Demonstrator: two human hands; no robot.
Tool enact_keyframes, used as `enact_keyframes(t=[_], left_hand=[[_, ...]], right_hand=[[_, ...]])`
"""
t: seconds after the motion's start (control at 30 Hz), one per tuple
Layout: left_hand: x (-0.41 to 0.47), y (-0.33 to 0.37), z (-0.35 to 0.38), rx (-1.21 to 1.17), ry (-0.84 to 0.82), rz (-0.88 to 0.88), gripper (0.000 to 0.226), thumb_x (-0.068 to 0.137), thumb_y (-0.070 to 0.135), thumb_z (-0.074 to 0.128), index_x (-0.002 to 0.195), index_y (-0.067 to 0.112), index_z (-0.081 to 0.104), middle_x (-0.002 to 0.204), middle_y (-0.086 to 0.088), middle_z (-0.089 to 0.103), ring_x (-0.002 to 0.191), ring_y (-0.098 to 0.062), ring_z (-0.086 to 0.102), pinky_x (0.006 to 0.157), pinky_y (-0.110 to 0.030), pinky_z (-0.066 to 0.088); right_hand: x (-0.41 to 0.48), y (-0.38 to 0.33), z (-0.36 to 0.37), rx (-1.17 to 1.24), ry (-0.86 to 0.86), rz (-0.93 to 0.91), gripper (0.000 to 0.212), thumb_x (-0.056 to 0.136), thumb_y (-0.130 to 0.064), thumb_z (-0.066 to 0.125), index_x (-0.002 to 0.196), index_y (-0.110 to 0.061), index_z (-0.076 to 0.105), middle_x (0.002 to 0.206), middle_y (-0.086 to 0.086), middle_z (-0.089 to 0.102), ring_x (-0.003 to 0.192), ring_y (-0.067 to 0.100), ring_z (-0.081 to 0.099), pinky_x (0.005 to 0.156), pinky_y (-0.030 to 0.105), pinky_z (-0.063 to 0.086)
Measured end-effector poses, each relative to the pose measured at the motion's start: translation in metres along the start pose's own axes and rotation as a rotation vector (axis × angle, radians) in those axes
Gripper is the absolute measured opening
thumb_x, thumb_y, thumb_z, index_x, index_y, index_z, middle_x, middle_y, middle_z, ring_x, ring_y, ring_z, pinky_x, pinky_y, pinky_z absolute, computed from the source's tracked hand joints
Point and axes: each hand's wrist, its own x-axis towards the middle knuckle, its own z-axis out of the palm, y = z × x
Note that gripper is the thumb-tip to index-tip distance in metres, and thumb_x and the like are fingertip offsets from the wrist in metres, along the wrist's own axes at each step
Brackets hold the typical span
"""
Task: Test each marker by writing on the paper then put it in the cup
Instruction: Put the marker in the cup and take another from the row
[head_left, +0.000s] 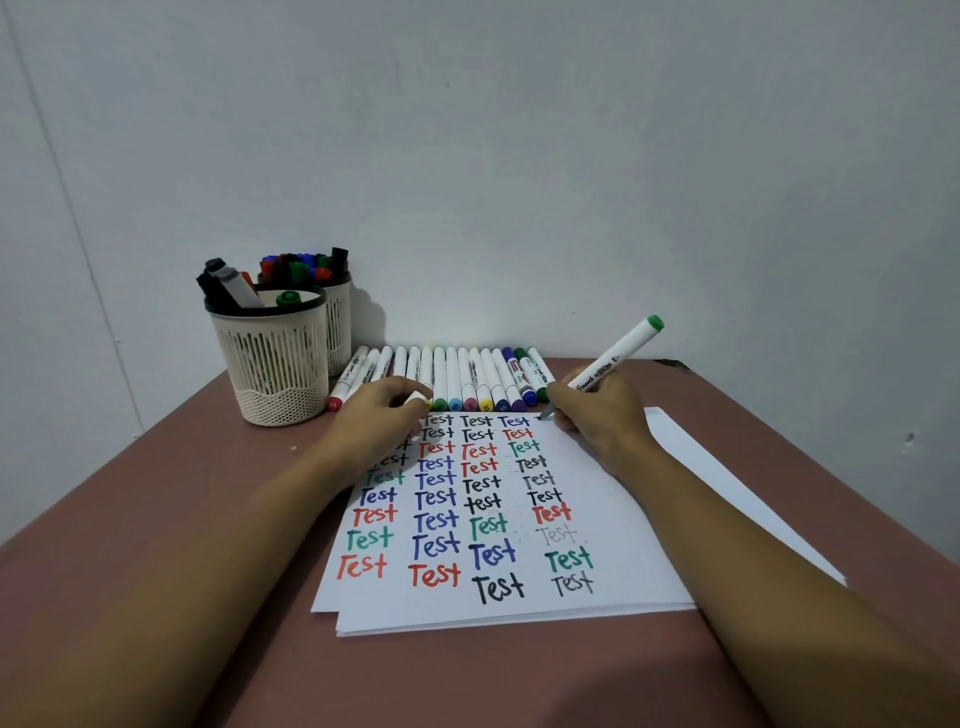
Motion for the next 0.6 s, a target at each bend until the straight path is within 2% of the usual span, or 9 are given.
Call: enact_keyframes(t=[0.1, 0.23, 0.37, 0.5, 0.6], left_hand=[[-0.0002, -0.0006, 0.0, 0.003, -0.003, -0.007, 0.023, 0.092, 0.016, 0.05, 0.112, 0.015, 0.062, 0.081, 0.0, 0.064, 0.072, -0.01, 0.058, 0.065, -0.019, 0.044], [-0.0003, 0.0002, -0.0002, 0.001, -0.007, -0.009, 0.023, 0.092, 0.016, 0.05, 0.112, 0.015, 0.062, 0.08, 0.002, 0.063, 0.071, -0.007, 0.058, 0.063, -0.018, 0.042], [-0.0006, 0.0007, 0.0003, 0.021, -0.004, -0.003, 0.022, 0.093, 0.016, 0.05, 0.112, 0.016, 0.061, 0.08, 0.005, 0.062, 0.07, -0.005, 0.056, 0.059, -0.016, 0.039], [-0.0006, 0.0001, 0.0, 0.02, -0.012, -0.004, 0.021, 0.093, 0.016, 0.05, 0.11, 0.017, 0.061, 0.08, 0.005, 0.061, 0.07, -0.005, 0.057, 0.061, -0.018, 0.041], [-0.0005, -0.0003, -0.0002, 0.025, -0.014, 0.005, 0.018, 0.093, 0.016, 0.049, 0.106, 0.02, 0.061, 0.08, 0.005, 0.062, 0.073, -0.008, 0.058, 0.064, -0.02, 0.042]], right_hand=[[-0.0002, -0.0017, -0.0006, -0.027, 0.004, -0.003, 0.012, 0.078, -0.006, 0.066, 0.072, -0.009, 0.056, 0.061, 0.004, 0.056, 0.053, 0.016, 0.051, 0.057, 0.029, 0.048], [0.0005, -0.0019, -0.0011, 0.027, 0.034, 0.001, 0.012, 0.077, -0.005, 0.064, 0.069, -0.009, 0.055, 0.061, 0.008, 0.058, 0.053, 0.017, 0.05, 0.059, 0.031, 0.048], [0.001, -0.0008, 0.0003, -0.001, 0.041, -0.01, 0.006, 0.076, -0.007, 0.065, 0.076, -0.006, 0.059, 0.072, 0.015, 0.064, 0.057, 0.018, 0.055, 0.063, 0.033, 0.051], [0.0011, -0.0005, 0.0008, -0.039, 0.057, -0.032, 0.008, 0.077, -0.008, 0.066, 0.082, -0.004, 0.061, 0.074, 0.012, 0.064, 0.06, 0.016, 0.056, 0.064, 0.032, 0.052], [0.0013, -0.0003, 0.0001, -0.008, 0.035, -0.016, 0.007, 0.077, -0.006, 0.066, 0.077, -0.005, 0.059, 0.069, 0.013, 0.062, 0.056, 0.018, 0.055, 0.065, 0.034, 0.052]])
